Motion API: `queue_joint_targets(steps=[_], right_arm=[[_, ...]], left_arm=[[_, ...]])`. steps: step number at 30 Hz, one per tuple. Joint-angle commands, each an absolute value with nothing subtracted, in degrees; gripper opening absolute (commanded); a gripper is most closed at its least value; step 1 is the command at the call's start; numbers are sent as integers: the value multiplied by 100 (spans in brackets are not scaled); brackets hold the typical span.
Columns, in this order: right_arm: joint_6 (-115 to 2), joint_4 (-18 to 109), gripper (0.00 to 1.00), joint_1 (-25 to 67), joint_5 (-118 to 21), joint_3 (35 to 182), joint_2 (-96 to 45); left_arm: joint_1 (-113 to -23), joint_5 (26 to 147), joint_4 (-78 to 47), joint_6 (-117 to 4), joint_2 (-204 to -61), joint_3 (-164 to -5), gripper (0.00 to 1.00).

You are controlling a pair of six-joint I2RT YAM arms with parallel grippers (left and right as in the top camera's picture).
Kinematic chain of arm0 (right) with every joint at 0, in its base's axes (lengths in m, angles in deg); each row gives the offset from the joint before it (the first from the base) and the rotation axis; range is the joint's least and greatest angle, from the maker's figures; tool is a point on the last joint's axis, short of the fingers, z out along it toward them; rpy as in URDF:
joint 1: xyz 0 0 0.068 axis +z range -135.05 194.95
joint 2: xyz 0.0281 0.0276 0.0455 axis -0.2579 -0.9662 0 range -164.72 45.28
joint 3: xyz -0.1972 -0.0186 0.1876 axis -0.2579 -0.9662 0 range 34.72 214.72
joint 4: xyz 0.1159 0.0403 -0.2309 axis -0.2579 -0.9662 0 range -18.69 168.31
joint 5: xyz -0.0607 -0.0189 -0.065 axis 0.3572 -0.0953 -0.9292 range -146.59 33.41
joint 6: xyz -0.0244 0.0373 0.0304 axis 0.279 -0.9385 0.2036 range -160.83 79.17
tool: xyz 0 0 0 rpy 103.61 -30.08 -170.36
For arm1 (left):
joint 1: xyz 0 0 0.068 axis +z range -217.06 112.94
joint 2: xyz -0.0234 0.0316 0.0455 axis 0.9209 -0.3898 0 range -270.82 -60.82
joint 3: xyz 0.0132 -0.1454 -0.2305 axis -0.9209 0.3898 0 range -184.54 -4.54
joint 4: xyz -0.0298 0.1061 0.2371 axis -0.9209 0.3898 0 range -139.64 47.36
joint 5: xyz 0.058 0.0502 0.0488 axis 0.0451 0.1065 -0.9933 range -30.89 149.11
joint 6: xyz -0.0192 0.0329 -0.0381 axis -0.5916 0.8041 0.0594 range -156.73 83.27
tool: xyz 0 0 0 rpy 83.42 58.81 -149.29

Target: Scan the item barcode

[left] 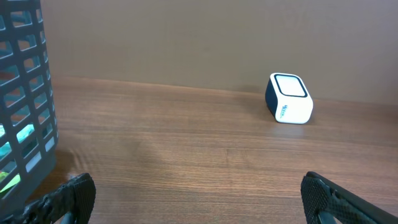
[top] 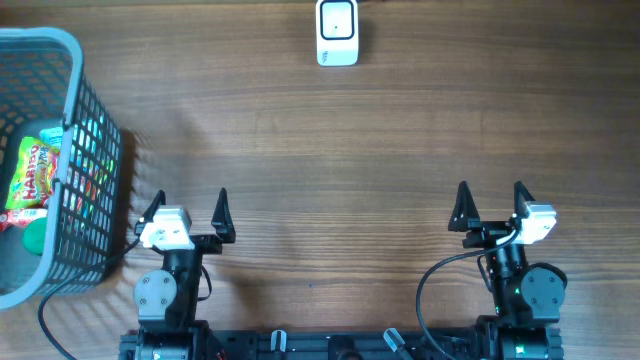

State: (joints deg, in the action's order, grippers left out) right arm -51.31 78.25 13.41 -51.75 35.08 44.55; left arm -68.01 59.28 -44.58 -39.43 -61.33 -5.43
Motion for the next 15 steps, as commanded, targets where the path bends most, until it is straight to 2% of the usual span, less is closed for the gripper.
queue_joint_targets(steps=[1, 15], right_arm=[[-5188, 7843, 100, 1386, -5238, 3501, 4468], [-5190, 7840, 100, 1386, -5238, 3501, 4470]], left_arm=[[-6764, 6052, -4362, -4015, -6120, -573, 100], [-6764, 6055, -4362, -4015, -6120, -573, 100]])
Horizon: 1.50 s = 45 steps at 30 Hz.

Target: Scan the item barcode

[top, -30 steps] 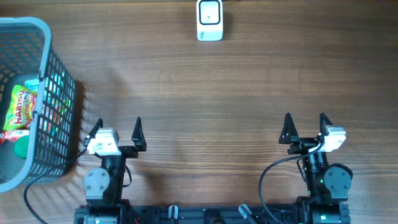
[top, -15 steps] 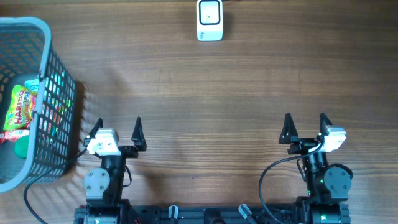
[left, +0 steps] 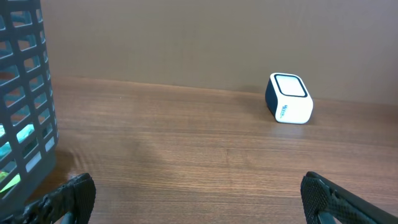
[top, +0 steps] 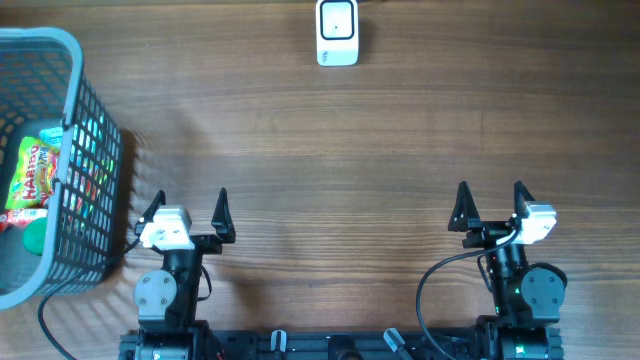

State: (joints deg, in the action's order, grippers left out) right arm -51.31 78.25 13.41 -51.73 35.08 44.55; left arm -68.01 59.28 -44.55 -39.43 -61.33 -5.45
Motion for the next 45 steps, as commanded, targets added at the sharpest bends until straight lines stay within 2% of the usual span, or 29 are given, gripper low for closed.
queue_joint_targets(steps=[1, 20, 27, 34, 37, 41, 45], right_arm=[[-5190, 7843, 100, 1386, -5238, 3501, 4468], [-5190, 7843, 100, 1386, -5238, 3501, 4470], [-5188, 7840, 100, 1386, -5238, 3501, 4470], [-5188, 7843, 100, 1386, -5238, 3501, 4468], [-5188, 7843, 100, 1386, -5238, 3501, 4468], [-5188, 7843, 100, 1386, -5238, 3501, 4468], [-5188, 7843, 100, 1386, -5238, 3501, 4468]], left_arm=[[-6764, 6055, -4364, -4015, -6120, -573, 100], [-6764, 6118, -4364, -4017, -6201, -573, 100], [-6766, 7357, -4261, -4063, -6203, -796, 100], [-6764, 7359, -2891, -4266, -7003, -2940, 100], [-6764, 7303, -2366, -4454, -8076, -4289, 100], [-6764, 7307, -814, -4467, -9842, -6225, 100], [-6764, 7689, 159, -4469, -11027, -7012, 100]])
